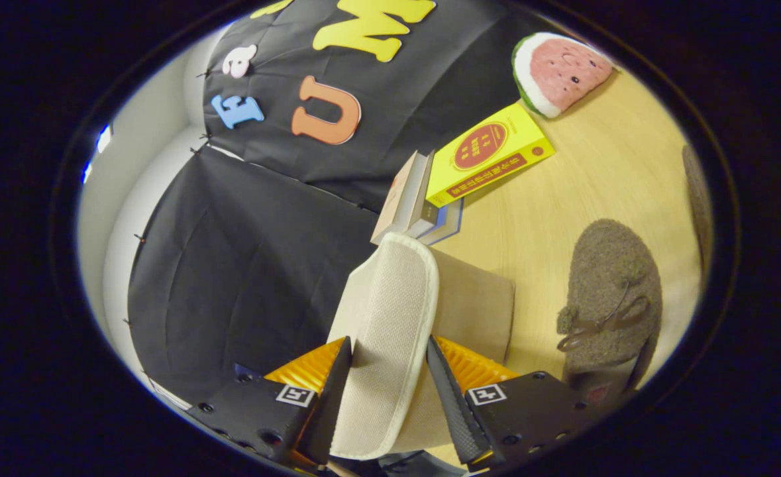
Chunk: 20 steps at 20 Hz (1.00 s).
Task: Open the storage box then place both shoes into the box .Put the left shoe in first, then the right shoe, with the right side of both shoes facing outward in a uniform manner.
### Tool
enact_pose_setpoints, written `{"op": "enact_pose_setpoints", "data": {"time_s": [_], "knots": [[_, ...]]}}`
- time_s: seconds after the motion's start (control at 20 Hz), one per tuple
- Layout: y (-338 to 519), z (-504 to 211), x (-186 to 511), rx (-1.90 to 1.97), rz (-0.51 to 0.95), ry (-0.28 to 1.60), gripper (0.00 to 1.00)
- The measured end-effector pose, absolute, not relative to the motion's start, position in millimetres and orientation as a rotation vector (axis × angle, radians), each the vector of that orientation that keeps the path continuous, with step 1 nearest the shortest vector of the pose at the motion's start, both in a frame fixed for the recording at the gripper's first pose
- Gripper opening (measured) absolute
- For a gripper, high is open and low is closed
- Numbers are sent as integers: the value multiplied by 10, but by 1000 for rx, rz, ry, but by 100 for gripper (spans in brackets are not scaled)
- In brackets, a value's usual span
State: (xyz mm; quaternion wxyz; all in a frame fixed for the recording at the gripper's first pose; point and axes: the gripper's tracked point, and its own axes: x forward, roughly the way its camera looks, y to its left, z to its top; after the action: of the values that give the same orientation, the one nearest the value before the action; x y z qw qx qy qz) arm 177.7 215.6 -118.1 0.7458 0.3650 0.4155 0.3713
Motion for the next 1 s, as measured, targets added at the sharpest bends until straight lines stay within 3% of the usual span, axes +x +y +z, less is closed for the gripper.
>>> {"op": "enact_pose_setpoints", "data": {"time_s": [0.1, 0.35, 0.55, 0.7, 0.8, 0.85, 1.0], "knots": [[2095, -1148, 1766, 754, 784, 902, 64], [1943, -945, 1750, 718, 752, 890, 26], [1888, -642, 1684, 698, 781, 849, 26], [2022, -509, 1638, 683, 778, 840, 5], [2091, -387, 1612, 661, 758, 822, 7], [2096, -271, 1606, 673, 761, 823, 1], [2314, 90, 1578, 645, 784, 783, 1]]}}
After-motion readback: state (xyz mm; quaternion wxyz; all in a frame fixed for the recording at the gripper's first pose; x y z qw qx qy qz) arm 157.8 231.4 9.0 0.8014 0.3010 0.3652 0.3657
